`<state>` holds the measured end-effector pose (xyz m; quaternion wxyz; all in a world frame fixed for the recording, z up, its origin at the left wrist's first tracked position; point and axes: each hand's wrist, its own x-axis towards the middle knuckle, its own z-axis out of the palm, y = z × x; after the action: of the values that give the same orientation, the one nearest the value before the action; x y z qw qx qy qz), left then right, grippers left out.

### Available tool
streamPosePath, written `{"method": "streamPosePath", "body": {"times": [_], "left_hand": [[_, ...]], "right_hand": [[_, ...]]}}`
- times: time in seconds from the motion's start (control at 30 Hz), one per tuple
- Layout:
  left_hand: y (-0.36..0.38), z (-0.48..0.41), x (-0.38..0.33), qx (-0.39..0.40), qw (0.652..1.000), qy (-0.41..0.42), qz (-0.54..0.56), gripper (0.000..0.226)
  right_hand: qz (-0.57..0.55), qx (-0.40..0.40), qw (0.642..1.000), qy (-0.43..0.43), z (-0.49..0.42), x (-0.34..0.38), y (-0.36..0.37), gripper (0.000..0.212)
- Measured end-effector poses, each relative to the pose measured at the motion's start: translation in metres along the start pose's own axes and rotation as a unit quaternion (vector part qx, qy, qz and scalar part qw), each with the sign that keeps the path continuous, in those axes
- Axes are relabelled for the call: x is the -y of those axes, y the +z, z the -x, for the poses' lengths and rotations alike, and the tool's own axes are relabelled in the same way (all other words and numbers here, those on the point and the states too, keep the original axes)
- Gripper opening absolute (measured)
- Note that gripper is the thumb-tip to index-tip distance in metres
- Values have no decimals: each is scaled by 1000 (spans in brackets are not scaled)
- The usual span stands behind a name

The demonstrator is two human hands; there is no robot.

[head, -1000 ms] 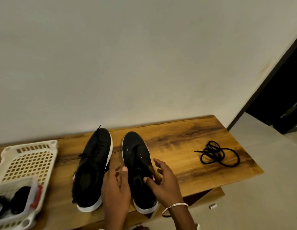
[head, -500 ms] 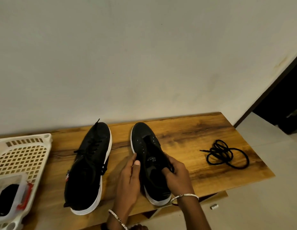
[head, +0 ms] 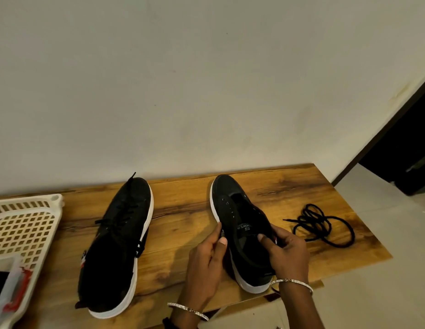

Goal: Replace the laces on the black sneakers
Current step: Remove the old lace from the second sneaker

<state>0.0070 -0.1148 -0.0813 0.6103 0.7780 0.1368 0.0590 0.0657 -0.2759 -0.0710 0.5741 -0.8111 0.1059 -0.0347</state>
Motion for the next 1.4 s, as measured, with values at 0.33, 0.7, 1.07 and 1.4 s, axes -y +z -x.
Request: {"method": "streamPosePath", "body": {"times": [0.33, 0.7, 1.07, 1.4], "left_hand": [[-43, 15, -7, -234, 941, 194, -146, 32], [-108, 38, -11, -408, 862, 235, -187, 34], [-157, 43, -15, -391, 894, -65, -212, 47], [-180, 46, -10, -276, 933, -161, -166, 23]], "right_hand": [[122, -222, 897, -362, 40, 50, 20, 12], [97, -3, 931, -353, 100, 45, 121, 16], [59, 124, 967, -214, 114, 42, 157, 20], [-80, 277, 957, -43, 122, 47, 167, 28]]}}
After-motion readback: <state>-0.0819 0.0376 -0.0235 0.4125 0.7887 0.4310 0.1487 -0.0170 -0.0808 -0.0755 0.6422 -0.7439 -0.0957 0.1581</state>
